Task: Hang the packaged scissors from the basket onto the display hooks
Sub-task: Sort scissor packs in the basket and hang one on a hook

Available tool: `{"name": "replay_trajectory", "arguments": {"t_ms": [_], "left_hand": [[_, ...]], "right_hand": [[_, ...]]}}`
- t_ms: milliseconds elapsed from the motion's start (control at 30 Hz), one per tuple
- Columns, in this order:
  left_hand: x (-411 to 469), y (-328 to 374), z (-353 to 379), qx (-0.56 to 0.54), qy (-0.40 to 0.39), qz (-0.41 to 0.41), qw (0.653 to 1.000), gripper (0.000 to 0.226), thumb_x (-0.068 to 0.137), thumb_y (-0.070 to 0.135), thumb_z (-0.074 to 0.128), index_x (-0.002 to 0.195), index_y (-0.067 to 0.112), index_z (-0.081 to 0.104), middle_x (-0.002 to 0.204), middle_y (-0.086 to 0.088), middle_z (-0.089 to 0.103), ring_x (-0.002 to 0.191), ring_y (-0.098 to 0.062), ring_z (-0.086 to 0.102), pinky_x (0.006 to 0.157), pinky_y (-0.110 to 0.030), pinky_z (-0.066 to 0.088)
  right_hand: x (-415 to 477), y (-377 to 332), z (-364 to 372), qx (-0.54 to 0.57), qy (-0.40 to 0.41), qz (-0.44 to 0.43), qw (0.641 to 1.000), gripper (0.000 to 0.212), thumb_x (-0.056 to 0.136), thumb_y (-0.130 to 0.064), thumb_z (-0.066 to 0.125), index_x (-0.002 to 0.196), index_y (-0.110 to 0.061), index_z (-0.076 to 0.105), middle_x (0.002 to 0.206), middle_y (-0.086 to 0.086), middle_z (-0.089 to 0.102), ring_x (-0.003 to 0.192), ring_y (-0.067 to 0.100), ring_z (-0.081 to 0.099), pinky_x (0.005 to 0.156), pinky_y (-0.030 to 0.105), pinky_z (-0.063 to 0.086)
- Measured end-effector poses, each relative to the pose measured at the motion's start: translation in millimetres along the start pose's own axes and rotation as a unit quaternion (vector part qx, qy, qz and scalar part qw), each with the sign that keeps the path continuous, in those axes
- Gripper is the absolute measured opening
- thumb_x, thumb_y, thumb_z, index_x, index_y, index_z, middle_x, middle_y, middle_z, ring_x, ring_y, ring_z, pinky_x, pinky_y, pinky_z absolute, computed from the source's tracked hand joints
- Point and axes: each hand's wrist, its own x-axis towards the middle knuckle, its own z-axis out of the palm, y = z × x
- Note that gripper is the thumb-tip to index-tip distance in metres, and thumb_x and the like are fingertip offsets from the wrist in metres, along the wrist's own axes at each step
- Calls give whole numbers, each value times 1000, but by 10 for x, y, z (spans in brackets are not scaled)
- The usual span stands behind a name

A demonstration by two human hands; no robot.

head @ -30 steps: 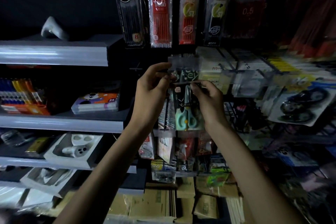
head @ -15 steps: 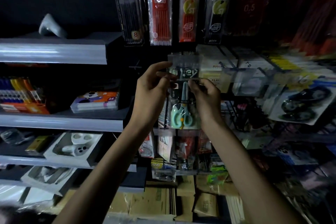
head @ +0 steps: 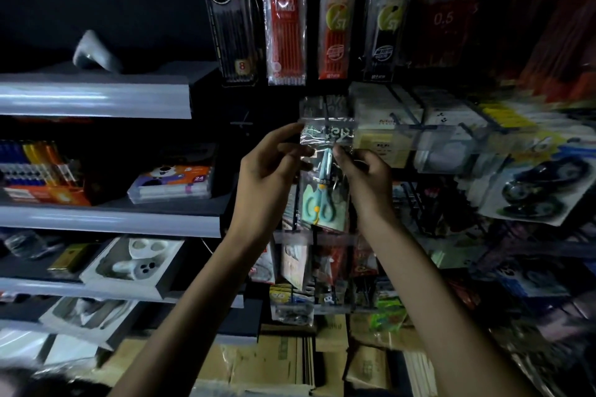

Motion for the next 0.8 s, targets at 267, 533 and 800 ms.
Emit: {"name": "replay_trajectory", "arguments": {"t_ms": [267,533,800], "left_hand": [[-170,-590,-80,76,23,-68,995,32,103,8,62,128,26,69,108,5,76,99,-5,72,83,-22,56],[-181,-908,8,62,-7,-146,987,17,97,11,73,114,10,71,94,-6,80,89,-22,79,85,-55,63],[-213,-949,60,-3,45,-146,988,24,90,5,78,110,8,65,98,-7,79,92,-24,78,78,-46,65]], "right_hand": [[-26,17,-105,1,-29,48,998,28,90,-39,75,105,-15,75,97,-4,75,87,5,65,73,22,45],[-25,76,-158,11,-46,89,995,23,83,-48,79,98,-30,78,105,-3,78,107,25,71,101,52,54],[-486,324,-301,-30,-55,42,997,38,93,-7,70,125,-27,63,116,-1,70,110,14,66,87,26,53]]}}
